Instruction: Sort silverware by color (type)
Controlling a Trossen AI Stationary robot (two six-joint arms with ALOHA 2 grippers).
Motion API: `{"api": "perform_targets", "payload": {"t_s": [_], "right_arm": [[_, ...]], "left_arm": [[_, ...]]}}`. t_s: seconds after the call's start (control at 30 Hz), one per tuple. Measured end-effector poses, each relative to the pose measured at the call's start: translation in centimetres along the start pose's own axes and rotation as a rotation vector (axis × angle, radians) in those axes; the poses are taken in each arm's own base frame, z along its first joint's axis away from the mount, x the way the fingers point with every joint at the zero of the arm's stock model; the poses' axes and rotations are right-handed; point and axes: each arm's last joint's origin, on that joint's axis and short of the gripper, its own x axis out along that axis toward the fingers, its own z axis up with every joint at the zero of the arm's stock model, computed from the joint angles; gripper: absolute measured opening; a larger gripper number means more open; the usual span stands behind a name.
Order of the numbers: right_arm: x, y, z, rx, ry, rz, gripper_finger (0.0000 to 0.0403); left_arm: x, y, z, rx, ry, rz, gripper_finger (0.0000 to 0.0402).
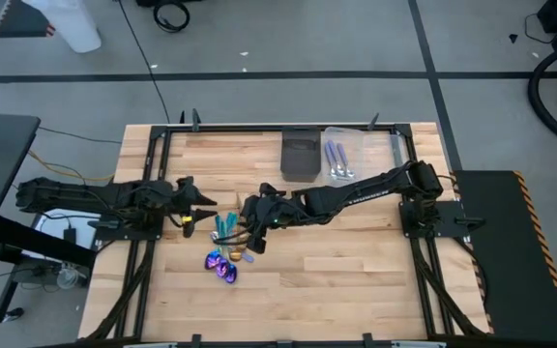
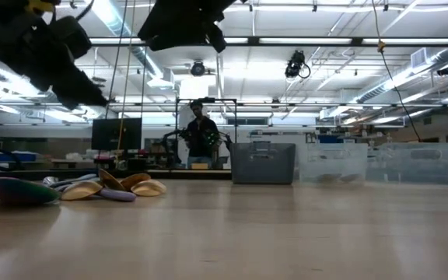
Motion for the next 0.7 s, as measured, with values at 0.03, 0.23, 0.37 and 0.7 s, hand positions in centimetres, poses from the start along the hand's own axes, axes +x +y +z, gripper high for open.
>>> {"api": "perform_targets", "payload": {"t_s": [0.03,0.23,0.37,0.7], "right_arm": [[-0.3,0.0,0.0,-0.001,0.006,-0.006,0.0134],[-2.0,-0.5,0.2,-0.008,0.060,-0.053,0.0134],[-2.6,-0.8,0.0,-0.024,0.098,-0.099,0.0134],[-4.5,-0.9,-1.4,-0.050,0.222,-0.239,0.0134]], "left_arm": [[0.3,0.0,-0.1,-0.004,0.021,0.002,0.0156],[2.2,-0.3,0.3,0.040,0.153,0.026,0.0156],[3.9,-0.8,0.9,0.128,0.249,0.001,0.0156],[7.6,-1.9,2.1,0.272,0.428,-0.128,0.0156]]}}
